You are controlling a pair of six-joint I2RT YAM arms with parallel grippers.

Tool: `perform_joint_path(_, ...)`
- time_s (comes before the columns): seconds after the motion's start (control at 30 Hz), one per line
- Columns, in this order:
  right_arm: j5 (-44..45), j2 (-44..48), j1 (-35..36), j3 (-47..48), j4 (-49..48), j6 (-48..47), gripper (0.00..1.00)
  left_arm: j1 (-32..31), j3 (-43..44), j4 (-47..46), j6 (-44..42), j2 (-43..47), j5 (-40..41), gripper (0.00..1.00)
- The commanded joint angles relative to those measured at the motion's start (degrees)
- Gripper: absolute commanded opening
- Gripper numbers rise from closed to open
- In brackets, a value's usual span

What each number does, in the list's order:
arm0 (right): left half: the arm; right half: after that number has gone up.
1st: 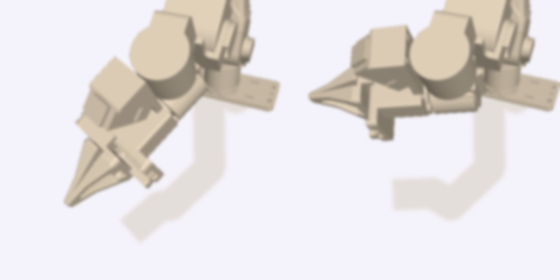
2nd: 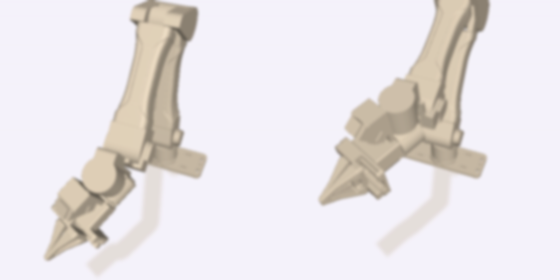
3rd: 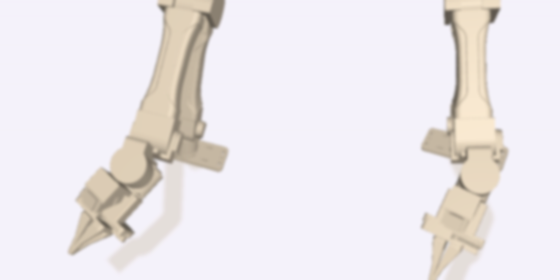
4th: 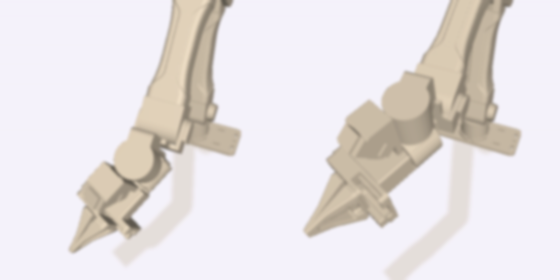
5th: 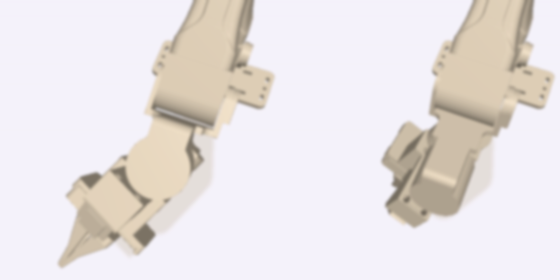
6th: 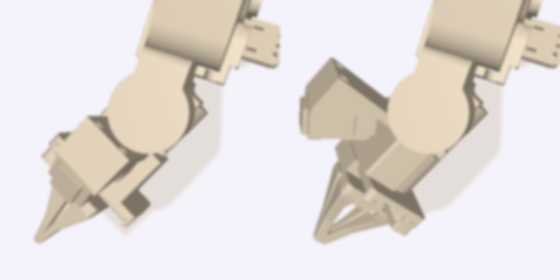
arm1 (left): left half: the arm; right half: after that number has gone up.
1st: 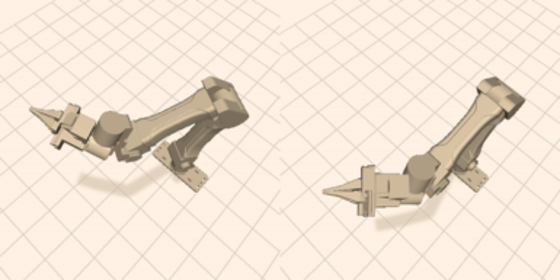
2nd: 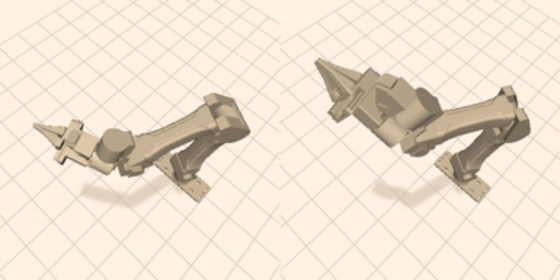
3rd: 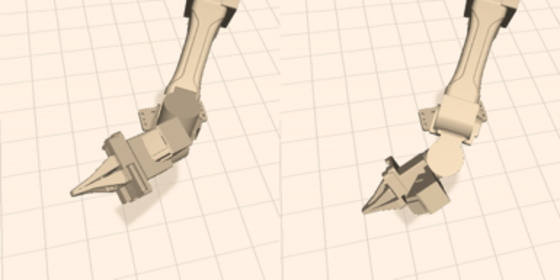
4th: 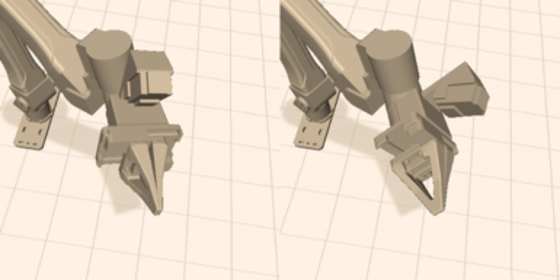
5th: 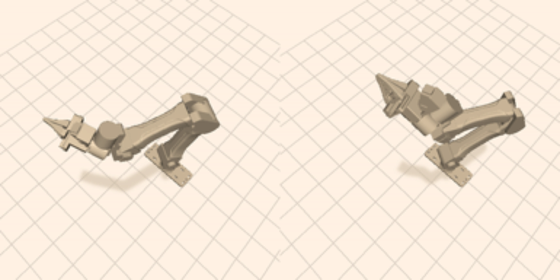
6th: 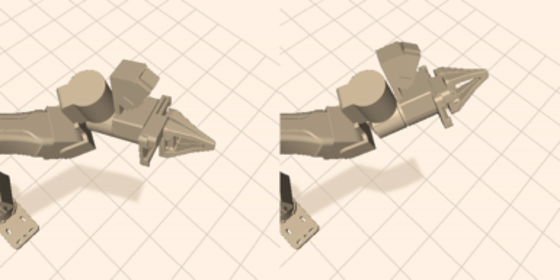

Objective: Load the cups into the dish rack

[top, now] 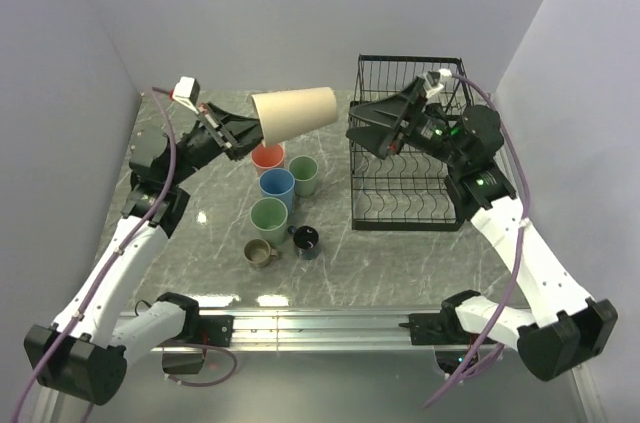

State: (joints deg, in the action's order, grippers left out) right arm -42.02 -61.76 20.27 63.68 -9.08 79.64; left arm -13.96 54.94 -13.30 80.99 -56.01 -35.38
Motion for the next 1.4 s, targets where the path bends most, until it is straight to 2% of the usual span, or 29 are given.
perform_joint_path(0.0,0.97,-2.57,2.92,4.87,-9.81,4.56,1.00,-5.45,2.10,-19.47,4.96,-0.32,-0.93,0.00)
perform_joint_path(0.1,2.29,-4.95,3.90,6.28,-10.08,4.04,1.00,-8.53,4.03,-19.32,3.57,-3.57,-0.66,0.00)
perform_joint_path(0.2,3.69,-5.74,3.99,5.93,-12.88,5.00,1.00,-10.30,6.41,-14.66,0.23,-4.63,-0.13,0.00)
perform_joint_path(0.37,3.09,-7.06,3.99,7.60,-13.42,5.35,1.00,-11.01,5.45,-13.69,-0.39,-5.34,0.74,0.00)
perform_joint_path(0.5,4.84,-4.96,3.55,5.23,-18.07,7.72,1.00,-11.00,5.53,-6.23,-4.17,-4.38,4.95,0.00)
perform_joint_path(0.67,3.53,-6.27,3.11,6.98,-16.14,7.02,1.00,-11.00,5.71,-8.05,-3.74,-6.56,2.59,0.00)
perform_joint_path(0.8,2.65,-7.15,3.19,7.07,-17.73,8.70,0.97,-11.27,4.65,-10.95,-2.94,-7.53,4.08,0.00)
perform_joint_path(0.9,2.12,-7.76,3.19,9.09,-14.04,6.50,0.94,-11.79,5.27,-9.82,-4.26,-7.89,5.75,0.00)
perform_joint_path(1.0,2.20,-8.20,3.19,10.06,-12.10,5.18,0.87,-13.02,5.53,-8.24,-5.93,-7.89,9.27,0.00)
perform_joint_path(1.07,2.03,-8.73,3.28,9.88,-12.71,5.35,0.76,-13.38,6.06,-7.19,-6.46,-8.33,10.14,0.00)
perform_joint_path(1.1,1.86,-8.91,3.20,9.88,-12.89,5.53,0.62,-13.73,5.97,-7.18,-6.63,-8.68,10.41,0.00)
perform_joint_path(1.13,1.16,-9.60,3.19,10.23,-12.98,5.36,0.52,-13.82,6.06,-6.83,-6.64,-8.85,10.76,0.00)
perform_joint_path(1.2,0.89,-9.87,3.19,10.59,-12.19,4.92,0.38,-13.99,6.06,-6.74,-6.90,-9.20,11.12,0.00)
perform_joint_path(1.23,0.89,-10.05,3.19,10.94,-10.88,3.96,0.26,-13.99,6.23,-6.48,-6.99,-9.29,11.20,0.00)
perform_joint_path(1.27,0.97,-9.96,3.19,11.29,-10.17,3.43,0.21,-13.91,6.58,-5.95,-7.68,-9.38,11.29,0.01)
perform_joint_path(1.3,0.89,-10.05,3.11,11.55,-9.56,2.90,0.14,-13.99,6.93,-3.42,-8.30,-9.47,11.38,0.10)
perform_joint_path(1.33,0.89,-10.40,2.58,12.51,-8.25,2.02,0.11,-13.99,8.16,-1.49,-9.09,-9.30,11.99,0.41)
perform_joint_path(1.37,0.71,-10.58,1.97,13.22,-7.36,1.41,0.09,-13.82,8.95,1.14,-11.71,-9.03,12.69,0.56)
